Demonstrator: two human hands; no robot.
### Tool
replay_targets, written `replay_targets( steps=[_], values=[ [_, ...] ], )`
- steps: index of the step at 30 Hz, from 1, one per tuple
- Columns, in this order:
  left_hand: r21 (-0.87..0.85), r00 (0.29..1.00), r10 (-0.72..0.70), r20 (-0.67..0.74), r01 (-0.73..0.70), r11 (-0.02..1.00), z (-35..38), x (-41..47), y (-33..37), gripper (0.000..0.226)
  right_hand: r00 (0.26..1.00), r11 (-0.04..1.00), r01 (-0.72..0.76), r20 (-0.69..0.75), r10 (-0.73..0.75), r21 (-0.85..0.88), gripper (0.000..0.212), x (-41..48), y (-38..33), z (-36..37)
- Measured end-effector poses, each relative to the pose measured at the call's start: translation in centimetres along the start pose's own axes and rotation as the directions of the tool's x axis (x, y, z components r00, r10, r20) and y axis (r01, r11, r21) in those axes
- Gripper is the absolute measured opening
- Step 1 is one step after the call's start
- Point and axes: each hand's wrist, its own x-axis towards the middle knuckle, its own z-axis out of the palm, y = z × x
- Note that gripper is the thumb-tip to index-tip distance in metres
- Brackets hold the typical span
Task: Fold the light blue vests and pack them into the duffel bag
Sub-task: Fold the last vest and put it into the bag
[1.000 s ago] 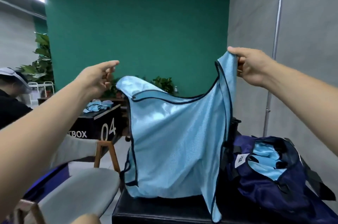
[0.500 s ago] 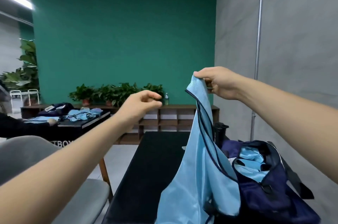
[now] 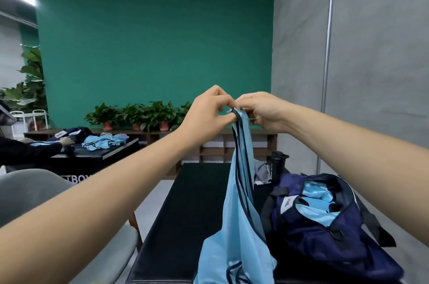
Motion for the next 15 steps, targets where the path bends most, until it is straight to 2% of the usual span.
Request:
replay_targets(
  steps=[3, 5, 7, 9, 12, 15],
  values=[
    [0.018, 0.991, -0.132, 0.028, 0.131, 0.991, -0.5, 1.1, 0.3, 0.005, 1.0, 1.0, -0.007, -0.005, 0.006, -0.029, 0.016, 0.3, 0.5, 0.6],
    [0.01, 0.972, -0.225, 0.062, 0.225, 0.974, -0.9, 1.8, 0.3, 0.009, 0.998, 0.995, -0.018, -0.066, 0.011, -0.1, 0.012, 0.1, 0.6, 0.8],
    [-0.002, 0.951, -0.3, 0.071, 0.301, 0.953, -1.1, 2.3, 0.0, 0.014, 0.976, 0.978, 0.018, -0.209, -0.063, -0.208, 0.018, -0.1, 1.0, 0.7],
    [-0.034, 0.928, -0.366, 0.068, 0.369, 0.929, -1.2, 2.7, -0.6, 0.021, 0.925, 0.954, 0.121, -0.317, -0.208, -0.274, 0.017, -0.7, 1.1, 0.7],
    [-0.056, 0.897, -0.44, 0.048, 0.442, 0.895, -1.3, 3.1, -1.1, 0.027, 0.911, 0.914, 0.235, -0.253, -0.325, -0.33, 0.012, -1.8, 1.2, 1.2],
    [-0.075, 0.869, -0.491, 0.07, 0.495, 0.866, -1.4, 3.2, -1.3, 0.026, 0.932, 0.887, 0.247, -0.155, -0.328, -0.389, 0.006, -2.1, 2.1, 1.8]
  ],
)
